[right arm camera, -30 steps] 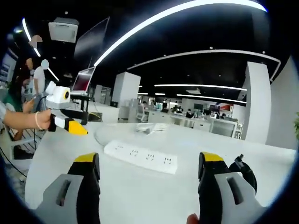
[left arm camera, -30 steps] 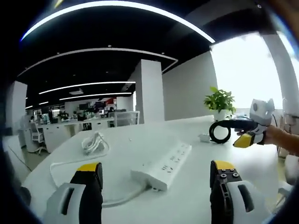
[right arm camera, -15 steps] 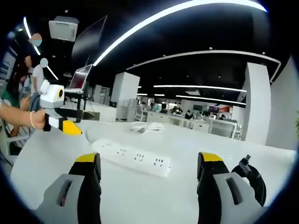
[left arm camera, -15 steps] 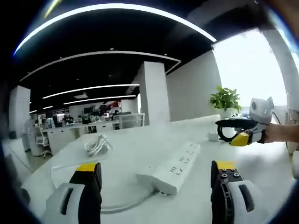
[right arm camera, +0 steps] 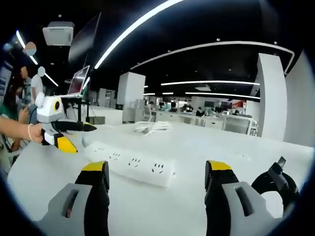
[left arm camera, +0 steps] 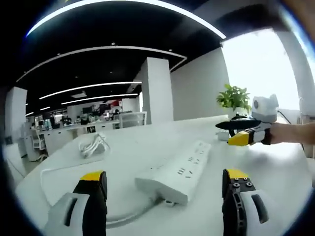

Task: Straighten the power strip on the desk, plug the charger into it

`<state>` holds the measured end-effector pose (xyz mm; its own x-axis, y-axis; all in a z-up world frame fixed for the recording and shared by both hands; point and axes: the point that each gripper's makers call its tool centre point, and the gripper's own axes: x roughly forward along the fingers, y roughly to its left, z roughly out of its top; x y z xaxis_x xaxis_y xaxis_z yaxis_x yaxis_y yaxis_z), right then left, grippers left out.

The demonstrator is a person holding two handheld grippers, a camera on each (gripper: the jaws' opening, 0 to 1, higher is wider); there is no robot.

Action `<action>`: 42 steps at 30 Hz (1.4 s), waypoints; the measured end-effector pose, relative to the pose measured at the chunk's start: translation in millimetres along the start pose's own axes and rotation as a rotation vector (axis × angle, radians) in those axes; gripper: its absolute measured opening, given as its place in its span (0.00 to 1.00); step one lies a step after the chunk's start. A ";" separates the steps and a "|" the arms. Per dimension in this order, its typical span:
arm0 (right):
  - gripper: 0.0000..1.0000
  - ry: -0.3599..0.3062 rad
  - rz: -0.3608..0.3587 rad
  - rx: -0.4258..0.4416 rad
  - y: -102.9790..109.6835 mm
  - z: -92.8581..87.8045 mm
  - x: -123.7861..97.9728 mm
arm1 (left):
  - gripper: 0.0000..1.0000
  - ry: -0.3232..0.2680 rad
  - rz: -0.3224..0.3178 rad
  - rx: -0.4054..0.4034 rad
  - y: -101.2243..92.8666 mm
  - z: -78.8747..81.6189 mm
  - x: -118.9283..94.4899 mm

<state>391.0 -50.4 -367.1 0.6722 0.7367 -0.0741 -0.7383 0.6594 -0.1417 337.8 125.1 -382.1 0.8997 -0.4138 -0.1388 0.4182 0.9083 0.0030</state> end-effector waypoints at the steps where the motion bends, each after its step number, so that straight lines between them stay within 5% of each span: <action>1: 0.80 0.000 0.002 0.000 0.1 -1.9 1.4 | 0.99 -0.003 0.000 0.004 0.1 0.9 0.6; 5: 0.80 -0.010 0.010 -0.009 3.5 -2.9 6.7 | 0.99 -0.017 0.010 0.022 4.4 3.4 3.3; 11: 0.80 -0.048 -0.011 -0.002 3.9 8.4 9.7 | 0.99 -0.037 0.030 -0.052 13.5 5.0 1.6; 19: 0.80 -0.043 -0.042 0.009 -4.0 8.5 7.7 | 0.98 -0.028 0.028 0.009 12.3 0.9 6.3; 26: 0.77 -0.085 -0.071 0.107 -19.9 11.4 7.0 | 0.97 -0.056 0.007 -0.024 10.5 10.6 6.1; 33: 0.77 -0.047 -0.023 0.034 -3.7 7.5 7.5 | 0.95 -0.010 -0.004 0.011 7.5 1.7 6.3; 42: 0.72 -0.018 -0.013 0.070 -7.5 -4.4 6.6 | 0.93 0.026 -0.012 0.033 4.6 -5.9 9.3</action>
<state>401.2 -51.1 -370.9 0.6813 0.7299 -0.0553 -0.7318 0.6775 -0.0733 347.4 125.8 -389.2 0.8912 -0.4224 -0.1651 0.4331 0.9007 0.0336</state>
